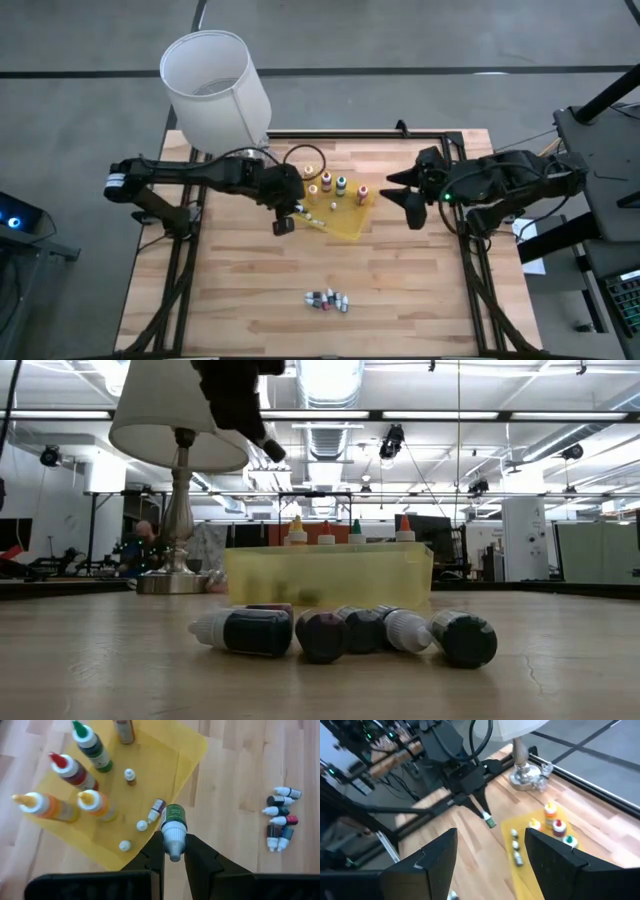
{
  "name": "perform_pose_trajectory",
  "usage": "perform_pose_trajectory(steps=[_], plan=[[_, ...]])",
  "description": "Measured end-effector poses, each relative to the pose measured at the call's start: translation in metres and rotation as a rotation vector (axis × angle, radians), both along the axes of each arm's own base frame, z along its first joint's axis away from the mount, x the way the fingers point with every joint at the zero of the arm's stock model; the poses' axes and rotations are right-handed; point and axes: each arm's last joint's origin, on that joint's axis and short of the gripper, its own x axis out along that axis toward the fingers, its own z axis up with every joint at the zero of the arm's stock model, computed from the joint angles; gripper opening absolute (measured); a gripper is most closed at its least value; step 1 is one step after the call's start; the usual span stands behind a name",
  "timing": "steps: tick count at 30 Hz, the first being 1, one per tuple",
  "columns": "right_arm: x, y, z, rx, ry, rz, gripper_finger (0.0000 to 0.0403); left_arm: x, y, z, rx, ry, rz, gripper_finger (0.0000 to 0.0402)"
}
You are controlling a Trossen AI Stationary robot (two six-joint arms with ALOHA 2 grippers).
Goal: Pick & Place food coloring
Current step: Put the small green food coloring bottle into the yellow bin
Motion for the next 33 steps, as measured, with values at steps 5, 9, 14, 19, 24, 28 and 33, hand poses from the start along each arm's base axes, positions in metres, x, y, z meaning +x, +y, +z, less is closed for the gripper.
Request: perform_pose_trajectory(steps=[5,9,14,19,24,28,33], plan=[[-0.010,-0.003,-0.005,-0.027,0.082,0.006,0.0224,0.026,0.001,-0.012,-0.062,0.043,0.006,0.0028],[-0.015,-0.005,-0.009,-0.065,0.142,0.019,0.0224,0.051,0.004,-0.015,-0.080,0.068,0.040,0.0028],[-0.017,-0.005,-0.011,-0.082,0.181,0.025,0.0224,0.079,0.015,-0.011,-0.074,0.111,0.059,0.0028],[-0.017,-0.005,-0.012,-0.090,0.185,0.032,0.0224,0.094,0.033,-0.016,-0.045,0.221,0.046,0.0028],[-0.018,-0.005,-0.011,-0.089,0.182,0.032,0.0224,0.103,0.048,-0.025,-0.038,0.266,0.050,0.0028],[-0.018,-0.005,-0.011,-0.082,0.181,0.027,0.0224,0.107,0.056,-0.038,-0.043,0.300,0.066,0.0028],[-0.018,-0.005,-0.011,-0.073,0.176,0.016,0.0224,0.116,0.056,-0.059,-0.042,0.355,0.042,0.0028]])
